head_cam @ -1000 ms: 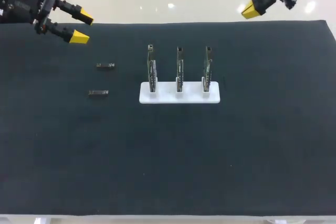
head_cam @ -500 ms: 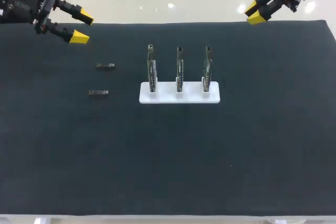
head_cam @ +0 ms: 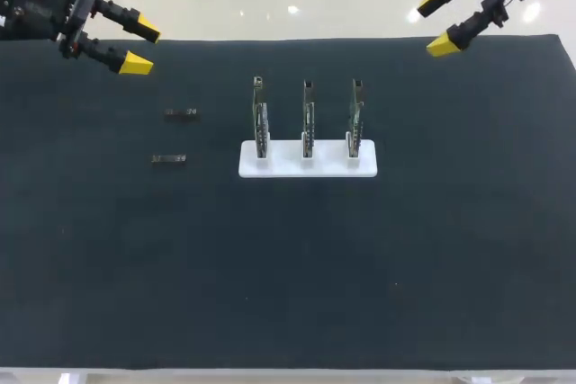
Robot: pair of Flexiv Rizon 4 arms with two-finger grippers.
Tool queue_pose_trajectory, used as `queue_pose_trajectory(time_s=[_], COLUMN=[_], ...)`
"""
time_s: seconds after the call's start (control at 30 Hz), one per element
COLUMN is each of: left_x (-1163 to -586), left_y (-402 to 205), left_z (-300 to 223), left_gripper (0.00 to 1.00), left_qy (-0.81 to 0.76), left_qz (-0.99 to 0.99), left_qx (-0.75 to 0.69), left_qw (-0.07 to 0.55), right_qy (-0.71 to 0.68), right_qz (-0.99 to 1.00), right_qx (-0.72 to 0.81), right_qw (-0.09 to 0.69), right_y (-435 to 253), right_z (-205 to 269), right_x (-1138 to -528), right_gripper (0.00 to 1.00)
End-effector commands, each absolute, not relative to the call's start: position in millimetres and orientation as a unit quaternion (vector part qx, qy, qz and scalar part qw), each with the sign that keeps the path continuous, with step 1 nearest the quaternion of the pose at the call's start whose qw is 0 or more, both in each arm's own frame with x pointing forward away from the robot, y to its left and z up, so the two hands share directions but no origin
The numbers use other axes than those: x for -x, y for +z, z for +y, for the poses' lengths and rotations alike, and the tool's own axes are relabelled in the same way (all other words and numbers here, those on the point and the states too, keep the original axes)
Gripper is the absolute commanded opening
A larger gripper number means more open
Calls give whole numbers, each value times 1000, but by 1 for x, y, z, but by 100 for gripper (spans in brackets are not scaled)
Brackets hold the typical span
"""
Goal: Pick up the optical module with the left hand, and insert it into the network port with the right hand.
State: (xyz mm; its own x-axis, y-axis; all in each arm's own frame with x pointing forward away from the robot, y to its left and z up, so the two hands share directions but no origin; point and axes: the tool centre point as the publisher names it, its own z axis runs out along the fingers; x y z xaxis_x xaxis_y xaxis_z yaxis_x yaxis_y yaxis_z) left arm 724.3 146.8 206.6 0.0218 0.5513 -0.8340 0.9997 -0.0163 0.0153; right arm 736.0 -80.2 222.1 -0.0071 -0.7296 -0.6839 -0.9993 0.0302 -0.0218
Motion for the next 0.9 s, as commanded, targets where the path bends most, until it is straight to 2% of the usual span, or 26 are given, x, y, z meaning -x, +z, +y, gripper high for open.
queue_pose_trajectory(time_s=[0.03, 0.2, 0.7, 0.9], left_x=[-724, -724, -738, -741], left_y=[207, 207, 153, 123], left_z=[146, 146, 165, 172], left_gripper=[100, 100, 100, 100], left_qy=[-332, -332, -175, -118], left_qz=[616, 616, 740, 741], left_qx=[-631, -631, -634, -655], left_qw=[336, 336, 143, 87], right_qy=[249, 249, 249, 249], right_qz=[664, 664, 664, 664], right_qx=[650, 650, 650, 650], right_qw=[272, 272, 272, 272], right_y=[222, 222, 222, 222], right_z=[-80, -80, -80, -80], right_x=[-735, -735, -735, -735], right_gripper=[100, 100, 100, 100])
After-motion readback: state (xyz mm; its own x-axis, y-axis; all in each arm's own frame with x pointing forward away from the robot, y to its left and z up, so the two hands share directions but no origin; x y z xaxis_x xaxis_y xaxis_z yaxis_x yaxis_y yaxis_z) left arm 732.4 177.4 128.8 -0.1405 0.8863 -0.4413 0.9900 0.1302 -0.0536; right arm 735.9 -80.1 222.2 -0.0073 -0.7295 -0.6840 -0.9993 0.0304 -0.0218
